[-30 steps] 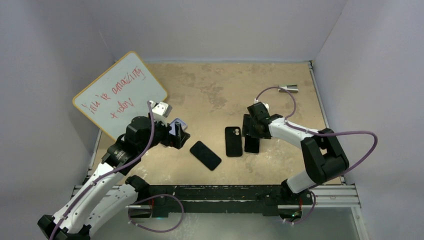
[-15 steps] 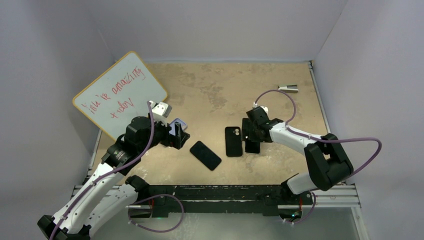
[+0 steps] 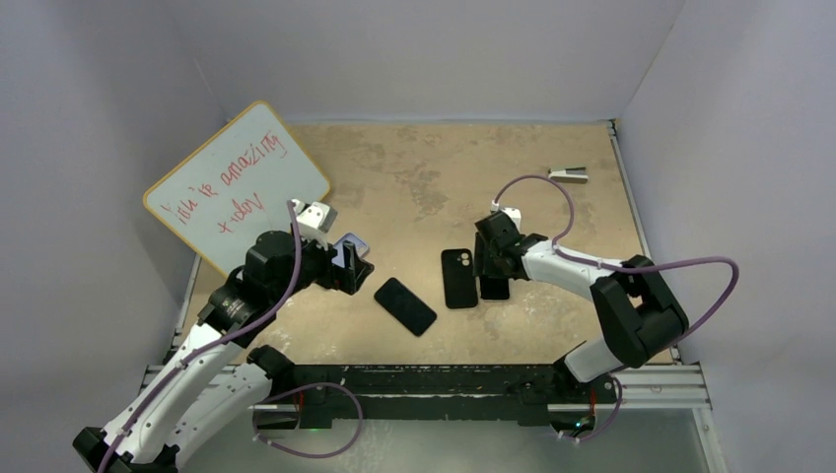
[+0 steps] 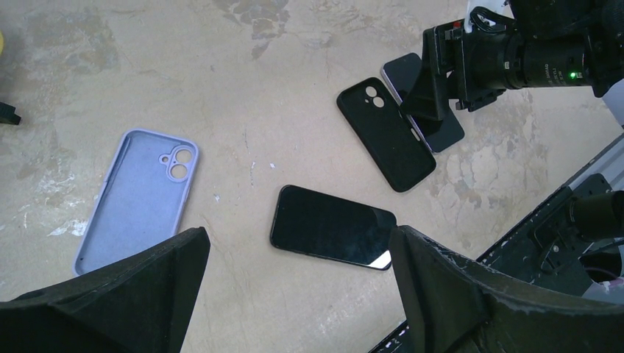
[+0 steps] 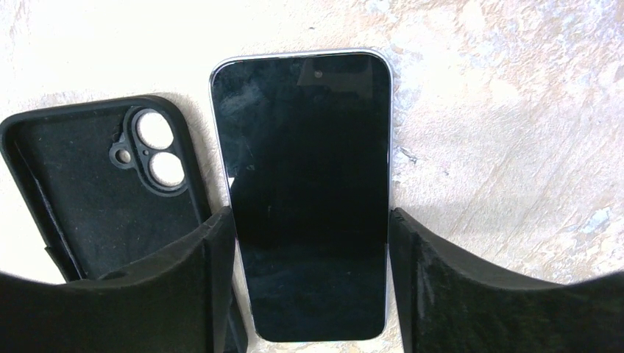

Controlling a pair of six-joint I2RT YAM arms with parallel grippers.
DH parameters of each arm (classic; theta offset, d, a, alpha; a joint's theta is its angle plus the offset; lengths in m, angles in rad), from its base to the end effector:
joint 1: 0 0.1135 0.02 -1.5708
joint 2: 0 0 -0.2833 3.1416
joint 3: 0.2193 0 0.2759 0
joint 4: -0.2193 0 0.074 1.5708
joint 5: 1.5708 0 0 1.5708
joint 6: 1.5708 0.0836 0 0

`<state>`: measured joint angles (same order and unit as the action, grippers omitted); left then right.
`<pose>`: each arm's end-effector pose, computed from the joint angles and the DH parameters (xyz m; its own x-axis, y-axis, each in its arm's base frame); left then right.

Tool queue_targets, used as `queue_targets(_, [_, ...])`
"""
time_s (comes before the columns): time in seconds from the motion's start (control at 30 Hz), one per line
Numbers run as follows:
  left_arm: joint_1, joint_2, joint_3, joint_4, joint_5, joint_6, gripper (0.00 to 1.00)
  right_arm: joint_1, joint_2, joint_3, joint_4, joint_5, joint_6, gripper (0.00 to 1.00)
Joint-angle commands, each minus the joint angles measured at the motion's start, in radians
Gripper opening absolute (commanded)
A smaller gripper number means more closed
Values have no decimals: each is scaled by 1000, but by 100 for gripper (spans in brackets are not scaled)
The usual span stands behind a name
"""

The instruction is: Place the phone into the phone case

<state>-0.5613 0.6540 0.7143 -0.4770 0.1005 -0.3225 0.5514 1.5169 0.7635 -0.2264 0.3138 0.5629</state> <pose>0.1683 -0.1157 0.2984 -0.5174 -0.0471 -0.8544 0.4674 0.8208 -0.3283 0.2927 0.1497 0.1285 -0.7859 0.1125 -0.6080 0.0799 0.9935 0.0806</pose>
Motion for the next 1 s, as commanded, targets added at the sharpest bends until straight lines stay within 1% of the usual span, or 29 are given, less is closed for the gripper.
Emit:
queue_targets(0.0, [1,-11,21,22,4,-13,98,5,12,-3,-59,34,13,51])
queue_targets(0.07, [1,-11,23,21,4,-13,98,4,-23,12,-82,44,10,48])
queue_targets(0.23, [1,-10,20,21,2,-13,98,5,-110,55,-144,49,3,42])
queue_targets(0.33, [1,-9,20,22,2,-13,98,8,-152,79,-165,43,-1,40])
queue_targets(0.43, [0,-8,20,23,3,-15,98,12,-186,97,-166,5,3,39])
queue_targets(0.57, [1,-10,20,23,2,-15,98,41,-214,103,-116,-56,31,39])
queue_targets(0.67, [0,-11,20,23,2,-16,98,80,-219,97,-45,-63,53,39])
queue_targets(0.83, [1,-13,19,21,2,-18,98,168,-202,89,52,22,95,40])
queue_targets(0.97, [0,-14,19,23,2,-18,98,203,-172,74,99,84,123,39])
